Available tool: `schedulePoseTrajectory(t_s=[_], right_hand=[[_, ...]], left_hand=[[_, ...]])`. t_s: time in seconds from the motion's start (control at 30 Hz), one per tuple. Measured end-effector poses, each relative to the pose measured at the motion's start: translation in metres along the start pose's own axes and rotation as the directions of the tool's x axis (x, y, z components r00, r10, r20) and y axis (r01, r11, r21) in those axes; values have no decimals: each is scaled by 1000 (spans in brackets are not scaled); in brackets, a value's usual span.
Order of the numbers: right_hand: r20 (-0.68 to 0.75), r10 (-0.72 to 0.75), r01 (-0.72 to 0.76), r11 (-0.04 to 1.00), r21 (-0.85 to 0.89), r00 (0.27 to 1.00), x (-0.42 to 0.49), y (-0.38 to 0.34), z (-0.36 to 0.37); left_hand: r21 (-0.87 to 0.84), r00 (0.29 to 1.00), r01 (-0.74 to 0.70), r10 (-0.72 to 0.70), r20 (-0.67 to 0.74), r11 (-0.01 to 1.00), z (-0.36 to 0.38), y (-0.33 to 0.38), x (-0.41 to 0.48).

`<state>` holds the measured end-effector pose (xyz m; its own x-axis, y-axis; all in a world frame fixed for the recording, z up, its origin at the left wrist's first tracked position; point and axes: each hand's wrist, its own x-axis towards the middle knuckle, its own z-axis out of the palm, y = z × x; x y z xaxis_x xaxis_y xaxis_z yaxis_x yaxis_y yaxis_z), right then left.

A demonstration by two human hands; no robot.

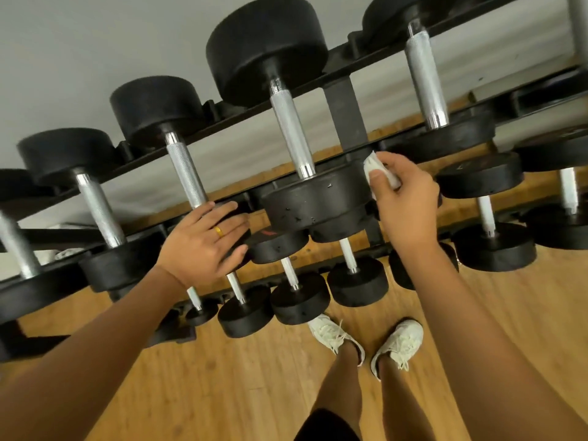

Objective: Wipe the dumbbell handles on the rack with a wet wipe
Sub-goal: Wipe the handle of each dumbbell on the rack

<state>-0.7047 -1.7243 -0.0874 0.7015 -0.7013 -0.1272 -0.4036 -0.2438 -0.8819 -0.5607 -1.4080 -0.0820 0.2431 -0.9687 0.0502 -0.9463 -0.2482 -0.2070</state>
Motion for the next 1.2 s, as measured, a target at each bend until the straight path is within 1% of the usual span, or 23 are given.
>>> schedulePoseTrajectory(t_s=[0.13,0.27,0.33,0.57,0.63,0.77,0.9,0.97,1.1,1.2], right_hand=[[24,27,-29,996,82,999,4,6,5],[155,41,-74,973,217,987,4,11,-9],[187,30,-73,971,228,982,3,12,-13],[74,97,-113,961,254,993,11,5,-2],[68,80,-95,962,257,994,4,2,-4],[43,3,-11,984,175,999,-5,-4,-11],[35,27,-32,986,162,999,11,-14,-6],[17,38,-41,987,158,999,4,-16,-4],[2,1,-2,989,146,1000,-15,-12,-7],[-3,36,-35,990,136,999,0,-16,-5]], left_hand=[[5,1000,2,-2,7,1000,0,0,1],[17,1000,-6,6,-3,1000,0,0,1],[18,1000,-6,6,1,1000,0,-1,1],[22,1000,-9,9,-11,1000,1,0,1],[21,1000,-8,8,-14,1000,1,0,0],[9,1000,-4,4,-19,1000,2,0,-1],[12,1000,8,-7,-16,1000,3,0,-1],[10,1000,12,-12,-21,1000,3,0,-3],[8,999,5,-5,-36,1000,4,0,-2],[17,999,11,-11,-35,1000,4,1,-1]])
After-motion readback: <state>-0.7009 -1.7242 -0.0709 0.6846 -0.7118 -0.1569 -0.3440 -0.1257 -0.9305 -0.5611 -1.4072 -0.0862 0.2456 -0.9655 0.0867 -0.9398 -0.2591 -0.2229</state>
